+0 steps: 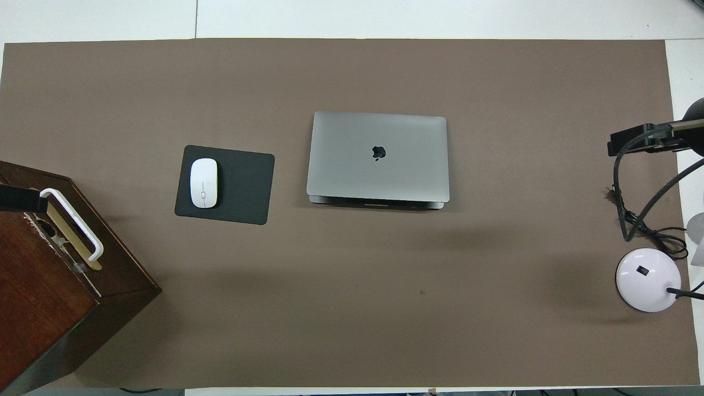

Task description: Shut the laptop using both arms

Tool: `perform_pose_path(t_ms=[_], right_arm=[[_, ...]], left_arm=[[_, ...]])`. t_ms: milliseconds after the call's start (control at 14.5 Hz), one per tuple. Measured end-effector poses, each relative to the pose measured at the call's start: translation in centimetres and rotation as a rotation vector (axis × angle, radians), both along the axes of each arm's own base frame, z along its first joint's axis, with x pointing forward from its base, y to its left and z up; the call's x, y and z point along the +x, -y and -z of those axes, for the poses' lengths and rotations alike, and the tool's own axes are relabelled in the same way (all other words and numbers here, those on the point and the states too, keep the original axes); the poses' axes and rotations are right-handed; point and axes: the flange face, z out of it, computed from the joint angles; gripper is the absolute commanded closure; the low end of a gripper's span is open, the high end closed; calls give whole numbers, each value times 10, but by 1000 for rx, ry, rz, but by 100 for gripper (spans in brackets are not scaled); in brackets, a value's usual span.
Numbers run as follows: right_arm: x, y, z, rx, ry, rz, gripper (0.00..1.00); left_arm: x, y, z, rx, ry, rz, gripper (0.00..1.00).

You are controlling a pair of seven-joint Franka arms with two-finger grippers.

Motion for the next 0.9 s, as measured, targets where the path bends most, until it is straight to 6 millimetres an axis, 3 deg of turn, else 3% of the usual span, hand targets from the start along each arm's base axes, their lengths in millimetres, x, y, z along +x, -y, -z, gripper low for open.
perform_pose_path(t_ms=[413, 895], right_arm=[[0, -8, 0, 0, 0, -13, 0], [0, -2, 0, -1, 0, -4, 0]], left_arm=[[12, -4, -2, -71, -23, -25, 0], [15, 8, 2, -78, -32, -2, 0]])
